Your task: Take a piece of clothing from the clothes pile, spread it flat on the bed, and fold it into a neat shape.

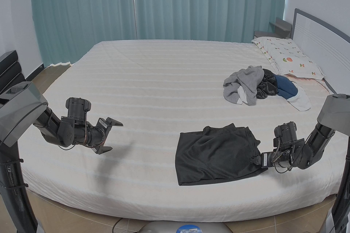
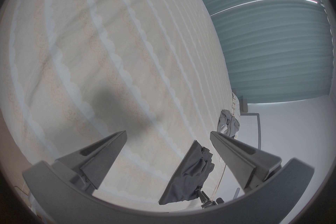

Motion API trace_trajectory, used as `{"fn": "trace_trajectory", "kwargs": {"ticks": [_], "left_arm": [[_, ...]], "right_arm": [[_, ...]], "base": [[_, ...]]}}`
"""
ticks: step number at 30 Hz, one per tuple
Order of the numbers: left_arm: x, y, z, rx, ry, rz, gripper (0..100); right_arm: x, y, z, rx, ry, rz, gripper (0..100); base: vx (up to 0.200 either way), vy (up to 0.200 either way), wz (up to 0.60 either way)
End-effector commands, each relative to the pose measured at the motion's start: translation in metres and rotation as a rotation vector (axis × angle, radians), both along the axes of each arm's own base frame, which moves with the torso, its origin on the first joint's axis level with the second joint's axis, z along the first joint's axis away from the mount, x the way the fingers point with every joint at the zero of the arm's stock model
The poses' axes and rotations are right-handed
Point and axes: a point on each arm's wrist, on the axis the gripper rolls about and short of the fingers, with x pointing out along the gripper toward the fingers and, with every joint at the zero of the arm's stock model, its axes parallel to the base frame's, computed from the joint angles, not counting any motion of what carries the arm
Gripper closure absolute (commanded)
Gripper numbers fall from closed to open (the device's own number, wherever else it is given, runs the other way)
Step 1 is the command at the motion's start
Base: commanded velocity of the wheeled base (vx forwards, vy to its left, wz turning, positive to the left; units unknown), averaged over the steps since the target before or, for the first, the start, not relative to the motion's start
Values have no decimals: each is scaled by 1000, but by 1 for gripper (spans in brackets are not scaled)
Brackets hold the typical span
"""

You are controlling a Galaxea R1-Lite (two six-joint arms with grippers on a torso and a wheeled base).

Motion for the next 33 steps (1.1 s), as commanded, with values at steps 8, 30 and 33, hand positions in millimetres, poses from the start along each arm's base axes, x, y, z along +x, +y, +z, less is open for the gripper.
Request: {"fn": "trace_trajectory", "kwargs": {"ticks": [8, 30, 33], "left_arm": [[1, 0, 0, 1, -2, 1, 0], [2, -3, 0, 10, -7, 3, 0], [2, -3, 0, 11, -5, 3, 0]], "right_arm": [[-14, -35, 18, -66, -10, 19, 0], [73, 27, 29, 619, -169, -175, 0], [85, 27, 24, 661, -174, -201, 0]], "base": [[0, 0, 0], [0, 0, 0], [133, 0, 0]]}}
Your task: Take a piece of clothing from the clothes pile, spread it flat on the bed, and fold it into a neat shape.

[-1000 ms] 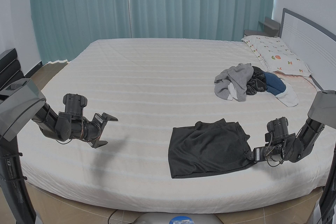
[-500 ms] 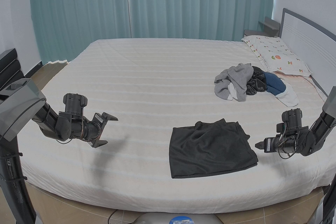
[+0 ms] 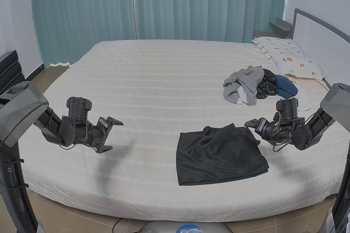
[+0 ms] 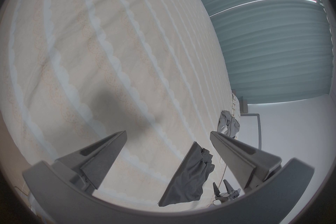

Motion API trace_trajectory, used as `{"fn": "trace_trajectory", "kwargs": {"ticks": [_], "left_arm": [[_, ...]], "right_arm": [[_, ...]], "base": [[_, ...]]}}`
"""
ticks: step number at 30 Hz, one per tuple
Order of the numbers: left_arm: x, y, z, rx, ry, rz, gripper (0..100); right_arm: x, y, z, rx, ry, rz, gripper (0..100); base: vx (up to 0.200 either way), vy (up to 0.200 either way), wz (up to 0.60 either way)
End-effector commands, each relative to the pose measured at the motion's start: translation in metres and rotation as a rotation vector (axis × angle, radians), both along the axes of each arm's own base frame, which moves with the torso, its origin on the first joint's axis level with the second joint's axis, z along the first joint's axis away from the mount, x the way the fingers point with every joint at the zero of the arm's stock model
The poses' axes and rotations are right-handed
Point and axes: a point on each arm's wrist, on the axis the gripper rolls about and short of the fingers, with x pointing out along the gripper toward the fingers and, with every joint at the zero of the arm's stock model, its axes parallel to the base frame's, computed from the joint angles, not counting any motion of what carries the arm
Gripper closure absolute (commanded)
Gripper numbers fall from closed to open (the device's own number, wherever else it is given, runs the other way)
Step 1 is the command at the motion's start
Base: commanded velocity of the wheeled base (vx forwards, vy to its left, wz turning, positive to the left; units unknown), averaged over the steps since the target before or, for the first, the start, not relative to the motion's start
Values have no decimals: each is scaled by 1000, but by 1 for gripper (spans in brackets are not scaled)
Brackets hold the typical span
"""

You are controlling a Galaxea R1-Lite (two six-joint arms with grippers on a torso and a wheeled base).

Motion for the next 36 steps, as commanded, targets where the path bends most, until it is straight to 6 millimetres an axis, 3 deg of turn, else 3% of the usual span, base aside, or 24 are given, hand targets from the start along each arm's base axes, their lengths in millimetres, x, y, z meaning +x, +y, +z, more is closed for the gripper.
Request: {"fn": "trace_trajectory", "kwargs": {"ticks": [1, 4, 19, 28, 29, 36], "left_arm": [[0, -1, -1, 1, 2, -2, 0], [-1, -1, -1, 1, 3, -2, 0], [-1, -1, -1, 2, 3, -3, 0], [0, -1, -1, 1, 2, -2, 0], [0, -1, -1, 0, 3, -1, 0], [0, -1, -1, 0, 3, -1, 0]], "right_arm": [[22, 7, -23, 55, 25, -3, 0], [25, 7, -25, 71, 29, -2, 0], [29, 1, -22, 64, 3, -16, 0], [30, 1, -35, 47, 13, -8, 0], [30, 1, -40, 39, 23, -4, 100], [30, 0, -48, 11, 36, 12, 100]], "base": [[200, 0, 0], [200, 0, 0], [0, 0, 0], [0, 0, 0], [0, 0, 0], [0, 0, 0]]}}
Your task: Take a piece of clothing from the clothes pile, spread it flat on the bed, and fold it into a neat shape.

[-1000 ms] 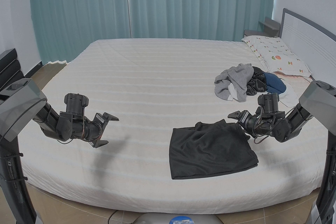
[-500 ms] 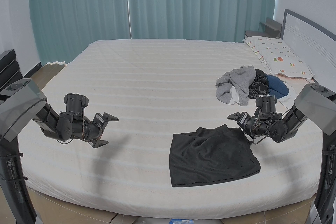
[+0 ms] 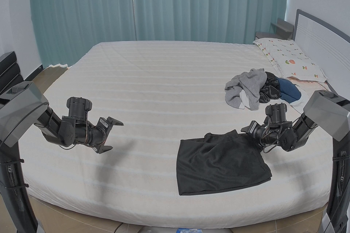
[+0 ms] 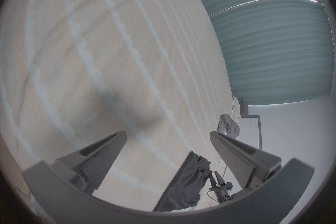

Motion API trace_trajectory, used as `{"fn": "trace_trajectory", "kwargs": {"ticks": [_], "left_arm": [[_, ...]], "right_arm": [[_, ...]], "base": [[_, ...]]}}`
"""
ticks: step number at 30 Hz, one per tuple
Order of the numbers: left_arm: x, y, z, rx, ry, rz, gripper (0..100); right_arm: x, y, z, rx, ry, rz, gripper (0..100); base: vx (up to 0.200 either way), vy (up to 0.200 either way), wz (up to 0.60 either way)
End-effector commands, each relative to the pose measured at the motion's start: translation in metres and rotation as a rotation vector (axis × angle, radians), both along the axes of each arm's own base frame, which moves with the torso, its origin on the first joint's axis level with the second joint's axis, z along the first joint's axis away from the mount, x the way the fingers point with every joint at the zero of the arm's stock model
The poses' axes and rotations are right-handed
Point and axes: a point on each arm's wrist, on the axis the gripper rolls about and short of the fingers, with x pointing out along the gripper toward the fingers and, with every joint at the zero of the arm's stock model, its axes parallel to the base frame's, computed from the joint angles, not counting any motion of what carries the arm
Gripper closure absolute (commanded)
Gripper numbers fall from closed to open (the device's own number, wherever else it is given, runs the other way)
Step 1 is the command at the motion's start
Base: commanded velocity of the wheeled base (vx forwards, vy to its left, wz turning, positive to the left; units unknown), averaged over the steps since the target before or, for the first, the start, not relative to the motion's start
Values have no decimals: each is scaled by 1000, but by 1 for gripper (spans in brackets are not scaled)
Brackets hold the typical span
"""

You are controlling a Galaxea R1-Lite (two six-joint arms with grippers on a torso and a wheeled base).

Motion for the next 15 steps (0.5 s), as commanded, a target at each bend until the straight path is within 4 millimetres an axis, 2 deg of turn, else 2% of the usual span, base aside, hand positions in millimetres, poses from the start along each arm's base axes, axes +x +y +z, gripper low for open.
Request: {"fn": "trace_trajectory", "kwargs": {"ticks": [1, 8, 15], "left_arm": [[0, 0, -1, 0, 3, 0, 0], [0, 0, -1, -1, 3, 1, 0], [0, 0, -1, -1, 5, 1, 0]], "right_arm": [[1, -3, -4, -5, 10, -9, 100], [6, -25, 3, -1, -15, -67, 100], [5, -29, 1, -3, -5, -75, 100]], "base": [[0, 0, 0], [0, 0, 0], [0, 0, 0]]}}
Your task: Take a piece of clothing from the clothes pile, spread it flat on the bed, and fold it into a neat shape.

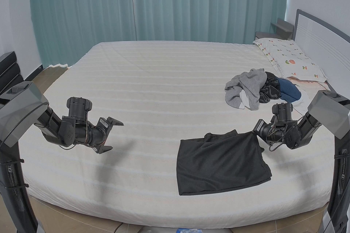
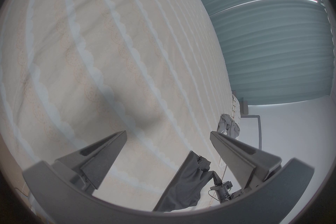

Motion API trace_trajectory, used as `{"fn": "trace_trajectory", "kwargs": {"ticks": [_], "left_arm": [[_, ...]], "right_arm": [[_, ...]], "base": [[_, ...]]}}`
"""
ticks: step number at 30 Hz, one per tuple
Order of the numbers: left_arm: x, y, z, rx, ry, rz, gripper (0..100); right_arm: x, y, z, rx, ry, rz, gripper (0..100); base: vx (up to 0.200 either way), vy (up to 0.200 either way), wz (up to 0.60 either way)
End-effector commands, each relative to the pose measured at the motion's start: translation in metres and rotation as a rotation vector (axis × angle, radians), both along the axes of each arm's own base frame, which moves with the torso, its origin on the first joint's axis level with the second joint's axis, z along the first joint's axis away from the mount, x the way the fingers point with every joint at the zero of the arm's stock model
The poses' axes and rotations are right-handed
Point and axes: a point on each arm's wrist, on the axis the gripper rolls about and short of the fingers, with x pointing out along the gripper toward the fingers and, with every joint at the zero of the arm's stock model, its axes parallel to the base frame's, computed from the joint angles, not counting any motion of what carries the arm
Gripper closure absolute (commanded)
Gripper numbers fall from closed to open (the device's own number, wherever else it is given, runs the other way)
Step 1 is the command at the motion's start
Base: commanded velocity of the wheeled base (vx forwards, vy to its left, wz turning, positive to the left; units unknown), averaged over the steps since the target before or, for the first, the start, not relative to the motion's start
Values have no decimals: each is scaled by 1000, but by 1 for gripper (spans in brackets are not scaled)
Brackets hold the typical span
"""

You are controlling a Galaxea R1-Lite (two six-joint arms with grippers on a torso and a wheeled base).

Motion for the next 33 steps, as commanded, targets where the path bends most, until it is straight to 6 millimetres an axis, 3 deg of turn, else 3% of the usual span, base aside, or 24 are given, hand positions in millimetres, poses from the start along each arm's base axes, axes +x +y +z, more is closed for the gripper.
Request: {"fn": "trace_trajectory", "kwargs": {"ticks": [1, 10, 11, 25, 33], "left_arm": [[0, 0, 0, -1, 1, 1, 0], [0, 0, 0, -2, 2, 2, 0], [0, 0, 0, -2, 2, 2, 0], [0, -1, -1, -2, 5, 0, 0], [0, 0, 0, -1, 1, 1, 0]], "right_arm": [[-1, -3, 0, -1, 2, -5, 100], [2, -11, -1, 0, 2, -25, 100], [1, -11, -1, 0, 3, -25, 0], [-2, -15, 13, 63, -8, -58, 0], [-5, -13, 15, 68, -7, -54, 0]], "base": [[0, 0, 0], [0, 0, 0], [0, 0, 0], [0, 0, 0], [-150, 0, 0]]}}
